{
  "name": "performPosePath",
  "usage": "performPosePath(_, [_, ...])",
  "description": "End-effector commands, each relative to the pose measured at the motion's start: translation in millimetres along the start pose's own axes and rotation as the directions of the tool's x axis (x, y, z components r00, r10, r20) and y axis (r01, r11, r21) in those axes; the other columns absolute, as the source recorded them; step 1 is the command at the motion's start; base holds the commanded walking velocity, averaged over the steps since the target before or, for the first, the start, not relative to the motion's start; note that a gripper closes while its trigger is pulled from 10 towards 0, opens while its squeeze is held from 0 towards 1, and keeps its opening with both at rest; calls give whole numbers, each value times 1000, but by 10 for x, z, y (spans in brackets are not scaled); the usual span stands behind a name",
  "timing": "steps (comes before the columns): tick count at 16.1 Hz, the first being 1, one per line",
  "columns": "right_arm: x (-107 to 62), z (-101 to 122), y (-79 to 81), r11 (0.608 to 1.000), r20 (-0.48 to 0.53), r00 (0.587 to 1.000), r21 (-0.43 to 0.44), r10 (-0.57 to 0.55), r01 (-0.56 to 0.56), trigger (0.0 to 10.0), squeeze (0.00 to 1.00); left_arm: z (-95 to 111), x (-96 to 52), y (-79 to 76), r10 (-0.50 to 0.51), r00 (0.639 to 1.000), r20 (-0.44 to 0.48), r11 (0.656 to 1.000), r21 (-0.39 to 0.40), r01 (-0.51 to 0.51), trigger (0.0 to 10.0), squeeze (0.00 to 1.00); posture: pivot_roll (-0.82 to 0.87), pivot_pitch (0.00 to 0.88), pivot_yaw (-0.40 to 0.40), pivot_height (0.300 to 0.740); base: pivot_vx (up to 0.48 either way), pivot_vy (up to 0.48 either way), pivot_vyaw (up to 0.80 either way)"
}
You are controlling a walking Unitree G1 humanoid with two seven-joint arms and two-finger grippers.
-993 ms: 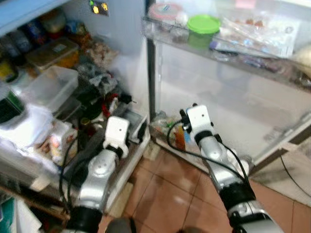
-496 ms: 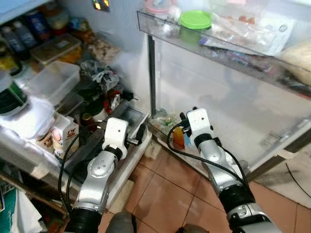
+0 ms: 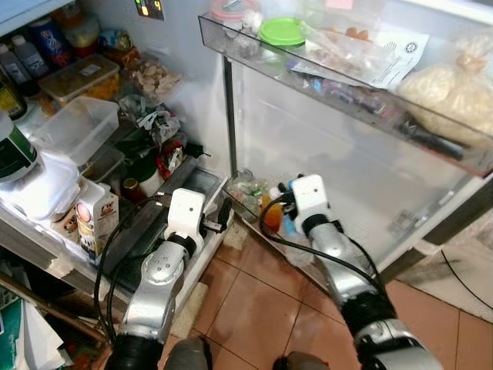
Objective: Restocking fridge
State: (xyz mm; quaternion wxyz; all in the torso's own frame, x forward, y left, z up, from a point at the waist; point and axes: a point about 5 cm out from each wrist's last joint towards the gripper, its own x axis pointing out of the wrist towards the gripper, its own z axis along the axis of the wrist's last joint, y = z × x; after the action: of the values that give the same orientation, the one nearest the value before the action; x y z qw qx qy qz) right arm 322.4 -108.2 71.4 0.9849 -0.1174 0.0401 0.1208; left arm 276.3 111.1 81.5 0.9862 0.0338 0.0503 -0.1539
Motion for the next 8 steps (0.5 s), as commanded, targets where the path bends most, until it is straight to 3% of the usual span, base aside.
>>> performPosePath(1, [57, 66, -3, 1000, 23, 1000, 14, 8, -9, 10000, 0, 6, -40, 12, 15, 1000, -1, 1000, 10, -15, 10000, 0, 152, 133, -4, 740, 0, 0, 0])
performPosePath(5, [158, 30, 54, 996, -16, 999, 81, 38, -37, 10000, 0, -18, -212, -21, 57, 998, -7, 998, 3, -57, 10000, 0, 191, 184, -29, 740, 0, 0, 0])
performPosePath(8, [204, 25, 101, 995, -33, 998, 78, 61, -58, 10000, 0, -25, -389, -83, 79, 997, -10, 997, -14, -79, 10000, 0, 212, 226, -35, 740, 0, 0, 0])
